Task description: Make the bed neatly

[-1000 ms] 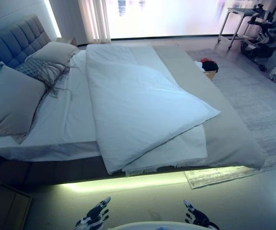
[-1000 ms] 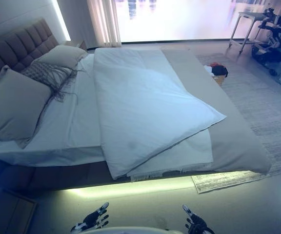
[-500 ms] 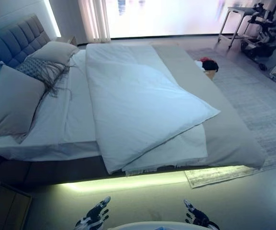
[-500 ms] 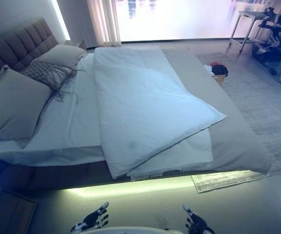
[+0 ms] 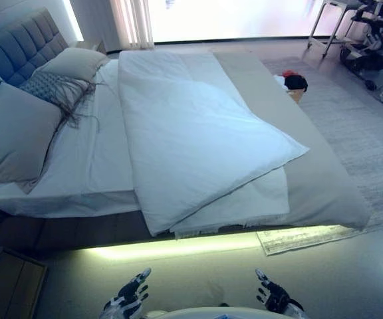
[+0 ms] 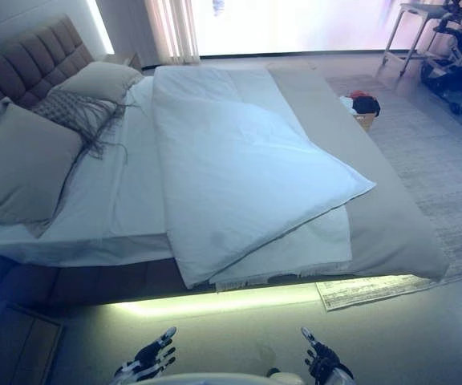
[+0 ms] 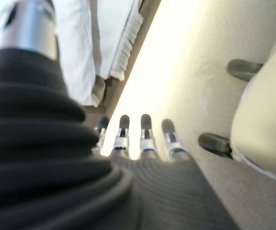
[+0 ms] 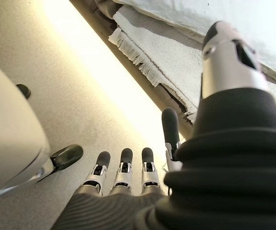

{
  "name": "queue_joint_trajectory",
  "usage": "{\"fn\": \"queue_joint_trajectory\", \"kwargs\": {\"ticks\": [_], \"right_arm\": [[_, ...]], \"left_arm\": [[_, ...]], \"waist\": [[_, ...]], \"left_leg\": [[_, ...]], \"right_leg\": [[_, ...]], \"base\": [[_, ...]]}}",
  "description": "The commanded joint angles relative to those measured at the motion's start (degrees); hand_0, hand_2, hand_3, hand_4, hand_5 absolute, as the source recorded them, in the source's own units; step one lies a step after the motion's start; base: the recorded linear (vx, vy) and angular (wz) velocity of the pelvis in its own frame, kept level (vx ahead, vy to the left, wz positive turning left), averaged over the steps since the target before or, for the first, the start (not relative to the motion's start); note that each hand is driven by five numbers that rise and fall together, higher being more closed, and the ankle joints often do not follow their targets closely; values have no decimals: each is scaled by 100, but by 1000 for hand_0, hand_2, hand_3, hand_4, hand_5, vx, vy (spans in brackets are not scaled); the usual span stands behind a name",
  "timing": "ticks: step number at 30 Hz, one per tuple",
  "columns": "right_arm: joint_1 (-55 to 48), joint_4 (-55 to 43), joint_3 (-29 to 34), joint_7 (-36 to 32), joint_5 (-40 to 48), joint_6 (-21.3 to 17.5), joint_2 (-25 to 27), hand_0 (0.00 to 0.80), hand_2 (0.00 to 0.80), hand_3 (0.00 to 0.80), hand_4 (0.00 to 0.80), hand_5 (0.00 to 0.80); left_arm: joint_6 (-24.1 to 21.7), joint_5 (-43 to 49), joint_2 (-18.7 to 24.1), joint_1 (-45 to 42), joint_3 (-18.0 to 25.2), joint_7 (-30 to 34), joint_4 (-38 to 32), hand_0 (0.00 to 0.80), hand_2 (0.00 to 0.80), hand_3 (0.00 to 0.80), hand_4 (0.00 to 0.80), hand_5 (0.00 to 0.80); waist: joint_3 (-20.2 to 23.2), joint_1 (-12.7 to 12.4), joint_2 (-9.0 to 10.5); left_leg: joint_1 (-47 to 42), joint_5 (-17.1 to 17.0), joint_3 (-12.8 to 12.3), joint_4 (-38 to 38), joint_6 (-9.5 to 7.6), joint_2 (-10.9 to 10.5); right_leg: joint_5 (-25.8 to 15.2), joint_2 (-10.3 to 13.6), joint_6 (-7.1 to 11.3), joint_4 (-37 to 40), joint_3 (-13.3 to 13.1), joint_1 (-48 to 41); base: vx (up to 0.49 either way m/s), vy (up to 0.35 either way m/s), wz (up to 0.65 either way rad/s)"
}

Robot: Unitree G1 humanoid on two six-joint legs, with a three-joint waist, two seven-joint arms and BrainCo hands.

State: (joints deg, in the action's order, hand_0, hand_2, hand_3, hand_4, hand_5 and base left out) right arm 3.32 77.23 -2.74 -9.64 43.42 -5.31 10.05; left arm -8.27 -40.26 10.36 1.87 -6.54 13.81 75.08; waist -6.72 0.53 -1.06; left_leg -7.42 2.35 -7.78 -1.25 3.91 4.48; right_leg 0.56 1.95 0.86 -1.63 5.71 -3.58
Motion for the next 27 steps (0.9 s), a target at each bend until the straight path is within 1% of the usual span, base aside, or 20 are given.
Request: {"fn": "queue_joint_trajectory", "kwargs": {"ticks": [1,2,3,4,5,6,7,8,9,10,12,13,14,16,20,22,24,25,26,27], "right_arm": [[405,286,35,191,-197,59,180,0,0,0,0,0],[393,314,43,336,-291,138,234,0,0,0,0,0],[394,344,55,443,-367,195,264,0,0,0,0,0],[387,427,92,557,-465,264,320,0,0,0,0,0],[377,476,128,550,-442,257,357,0,0,0,0,0],[365,491,162,527,-387,254,386,0,0,0,0,0],[337,464,239,464,-344,291,439,0,0,0,0,0],[318,458,260,452,-346,302,452,0,0,0,0,0],[273,432,278,451,-326,287,463,0,0,0,0,0],[222,429,317,398,-339,268,481,0,0,0,0,0],[156,438,376,335,-387,270,492,0,0,0,0,0],[128,512,440,268,-401,286,472,0,0,0,0,0],[121,560,454,259,-386,303,438,0,0,0,0,0],[107,608,467,225,-311,256,383,0,0,0,0,0],[139,519,530,28,-145,110,200,0,0,0,0,0],[190,383,507,24,-80,44,128,0,0,0,0,0],[224,277,485,-58,-16,-43,94,0,0,0,0,0],[247,193,475,-85,-23,-114,76,0,0,0,0,0],[264,138,470,-107,-24,-117,87,0,0,0,0,0],[283,92,460,-164,-16,-101,109,0,0,0,0,0]], "left_arm": [[-345,-670,-135,436,324,64,162,0,0,0,0,0],[-361,-784,-173,414,397,74,152,0,0,0,0,0],[-358,-834,-196,402,435,84,155,0,0,0,0,0],[-354,-895,-233,368,474,87,155,0,0,0,0,0],[-370,-890,-260,336,489,89,150,0,0,0,0,0],[-375,-908,-259,314,488,107,152,0,0,0,0,0],[-371,-988,-251,278,459,108,155,0,0,0,0,0],[-358,-1004,-243,257,460,110,156,0,0,0,0,0],[-369,-1031,-233,210,509,107,163,0,0,0,0,0],[-382,-1034,-233,174,588,121,170,0,0,0,0,0],[-390,-1019,-245,145,680,135,176,0,0,0,0,0],[-379,-957,-252,135,762,163,192,0,0,0,0,0],[-390,-946,-259,121,766,174,200,0,0,0,0,0],[-414,-932,-230,119,759,188,221,0,0,0,0,0],[-365,-701,-106,211,744,208,196,0,0,0,0,0],[-310,-632,-48,311,709,194,188,0,0,0,0,0],[-286,-591,0,356,673,192,186,0,0,0,0,0],[-269,-597,41,375,651,207,169,0,0,0,0,0],[-248,-579,70,382,640,217,161,0,0,0,0,0],[-202,-536,93,405,632,194,142,0,0,0,0,0]], "waist": [[-314,24,188],[-380,1,129],[-417,-21,98],[-437,-43,19],[-465,-68,-2],[-480,-85,-51],[-466,-142,-127],[-484,-171,-108],[-459,-247,-86],[-428,-265,-62],[-379,-276,-48],[-298,-268,-25],[-245,-285,-16],[-175,-319,-2],[-35,-426,107],[7,-458,158],[45,-489,213],[44,-488,230],[33,-464,214],[8,-420,183]], "left_leg": [[1352,-798,331,-2499,-30,-217],[1646,-1061,393,-2574,54,-166],[1714,-1147,398,-2484,80,-154],[1727,-1216,359,-1977,89,-100],[1629,-1210,278,-1537,68,-68],[1557,-1352,240,-1072,109,-1],[1631,-1653,349,-224,177,150],[1582,-1728,382,101,184,156],[1743,-1800,530,567,236,220],[1828,-1784,515,623,255,261],[1802,-1762,351,588,268,314],[1705,-1548,189,589,220,322],[1637,-1495,125,579,205,322],[1511,-1466,88,488,165,317],[1559,-1158,66,-59,-43,124],[1691,-1018,7,-291,-155,28],[1765,-929,-68,-394,-253,-53],[1750,-829,-126,-452,-337,-106],[1689,-761,-172,-472,-387,-123],[1566,-726,-212,-436,-418,-120]], "right_leg": [[196,75,-266,-563,27,-70],[224,18,-289,-593,-42,-100],[245,-5,-279,-603,-86,-143],[287,-70,-235,-588,-138,-229],[326,-76,-194,-547,-178,-334],[387,-121,-174,-520,-191,-439],[507,-217,-147,-434,-313,-682],[559,-200,-130,-399,-368,-809],[673,-193,-104,-353,-486,-1003],[774,-159,-75,-305,-528,-1149],[884,-84,-19,-255,-529,-1318],[876,51,68,-215,-479,-1410],[888,158,129,-218,-432,-1469],[865,318,204,-234,-324,-1512],[820,664,387,-393,-132,-1586],[812,748,442,-585,-84,-1545],[666,834,522,-882,-25,-1479],[226,1039,593,-1425,37,-1245],[-1,1126,600,-1795,49,-947],[-94,1152,561,-1920,60,-611]], "base": [[36,-70,-23],[83,-14,-32],[210,50,-34],[283,93,-45],[330,114,-44],[411,141,-39],[416,135,-25],[504,152,-17],[411,127,-7],[404,146,-6],[327,181,-17],[384,261,-38],[436,309,-49],[359,261,-66],[311,244,-25],[217,193,14],[187,155,8],[192,160,-12],[245,164,-23],[253,104,-26]]}}
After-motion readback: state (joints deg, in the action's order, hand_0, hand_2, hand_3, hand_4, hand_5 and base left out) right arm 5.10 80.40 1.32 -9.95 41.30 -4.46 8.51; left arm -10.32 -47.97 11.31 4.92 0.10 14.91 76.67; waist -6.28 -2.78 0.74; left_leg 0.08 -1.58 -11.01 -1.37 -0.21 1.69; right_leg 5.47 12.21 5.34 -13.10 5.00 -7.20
